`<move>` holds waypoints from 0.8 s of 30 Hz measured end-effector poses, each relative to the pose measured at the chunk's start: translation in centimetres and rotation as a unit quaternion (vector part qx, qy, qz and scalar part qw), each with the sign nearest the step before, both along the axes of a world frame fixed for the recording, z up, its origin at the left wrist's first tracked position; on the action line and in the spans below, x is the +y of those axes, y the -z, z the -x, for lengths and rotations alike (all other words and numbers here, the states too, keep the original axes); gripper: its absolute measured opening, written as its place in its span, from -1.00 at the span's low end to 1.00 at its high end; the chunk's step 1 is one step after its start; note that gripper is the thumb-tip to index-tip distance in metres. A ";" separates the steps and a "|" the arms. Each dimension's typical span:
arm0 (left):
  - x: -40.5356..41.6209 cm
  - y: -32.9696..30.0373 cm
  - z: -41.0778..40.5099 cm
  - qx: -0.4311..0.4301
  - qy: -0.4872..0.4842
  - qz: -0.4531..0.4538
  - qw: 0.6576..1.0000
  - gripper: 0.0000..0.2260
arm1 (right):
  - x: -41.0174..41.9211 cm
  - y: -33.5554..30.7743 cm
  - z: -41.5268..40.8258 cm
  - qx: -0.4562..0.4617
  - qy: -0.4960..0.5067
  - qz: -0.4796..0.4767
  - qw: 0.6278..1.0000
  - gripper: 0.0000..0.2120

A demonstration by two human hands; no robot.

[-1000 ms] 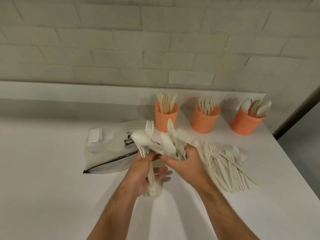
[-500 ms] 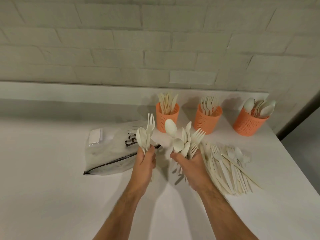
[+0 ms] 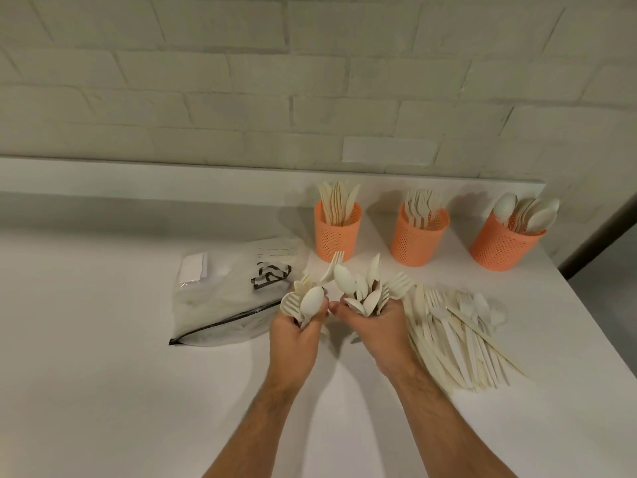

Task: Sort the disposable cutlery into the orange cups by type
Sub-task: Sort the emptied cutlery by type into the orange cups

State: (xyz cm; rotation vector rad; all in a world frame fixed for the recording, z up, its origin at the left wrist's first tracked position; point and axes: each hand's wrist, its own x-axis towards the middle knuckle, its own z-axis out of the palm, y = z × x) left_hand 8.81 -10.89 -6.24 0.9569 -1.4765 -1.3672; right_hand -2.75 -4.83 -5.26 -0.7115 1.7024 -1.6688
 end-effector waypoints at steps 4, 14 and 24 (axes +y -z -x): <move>-0.1 0.5 -0.1 0.012 -0.008 -0.010 1.000 -0.85 | -0.2 0.5 -0.2 0.021 -0.023 -0.009 0.999 -0.83; -0.3 0.6 -0.1 0.025 0.002 -0.038 0.999 -0.61 | -0.7 0.7 -0.4 0.038 -0.028 -0.009 0.999 -0.83; -0.7 0.8 -0.2 0.002 0.001 -0.015 1.000 -0.81 | -0.8 0.9 0.1 0.017 0.005 0.007 1.000 -0.82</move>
